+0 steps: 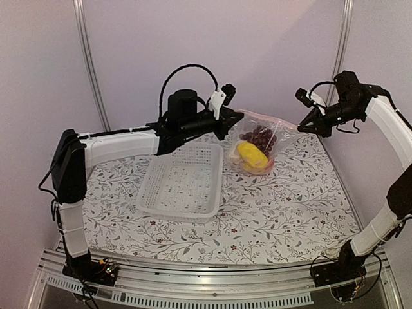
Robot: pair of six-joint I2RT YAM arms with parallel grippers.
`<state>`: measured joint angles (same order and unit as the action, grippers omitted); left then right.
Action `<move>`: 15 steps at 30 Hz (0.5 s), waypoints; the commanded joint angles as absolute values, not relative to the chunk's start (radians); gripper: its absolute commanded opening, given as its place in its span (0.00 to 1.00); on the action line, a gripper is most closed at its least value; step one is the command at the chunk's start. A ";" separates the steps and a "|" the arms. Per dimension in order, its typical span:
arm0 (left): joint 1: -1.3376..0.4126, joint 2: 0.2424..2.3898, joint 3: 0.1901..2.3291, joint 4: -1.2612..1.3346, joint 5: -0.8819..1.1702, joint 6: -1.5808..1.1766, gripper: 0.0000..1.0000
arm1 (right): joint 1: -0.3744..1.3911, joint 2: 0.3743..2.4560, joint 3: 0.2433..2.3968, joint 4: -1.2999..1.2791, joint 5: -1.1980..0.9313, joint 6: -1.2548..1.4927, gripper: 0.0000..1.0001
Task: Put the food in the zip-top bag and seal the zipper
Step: Zip the zipper on the zipper food storage bag.
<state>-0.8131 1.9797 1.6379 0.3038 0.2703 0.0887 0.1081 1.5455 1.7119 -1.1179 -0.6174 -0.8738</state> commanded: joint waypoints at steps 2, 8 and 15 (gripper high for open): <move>-0.817 1.934 1.481 0.424 0.431 0.103 0.04 | 0.107 1.434 1.531 -1.061 -0.680 -0.904 0.04; -0.849 1.840 1.185 0.457 0.458 0.143 0.31 | 0.107 1.253 1.151 -0.978 -0.610 -0.965 0.16; -0.921 1.533 1.002 0.354 0.315 0.206 0.61 | 0.107 1.095 1.190 -1.160 -0.730 -0.957 0.45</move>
<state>-0.8837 1.7432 1.0222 0.3771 0.3893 0.1638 0.1089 1.1877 1.1049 -1.0687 -0.6224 -0.9539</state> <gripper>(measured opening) 0.540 0.409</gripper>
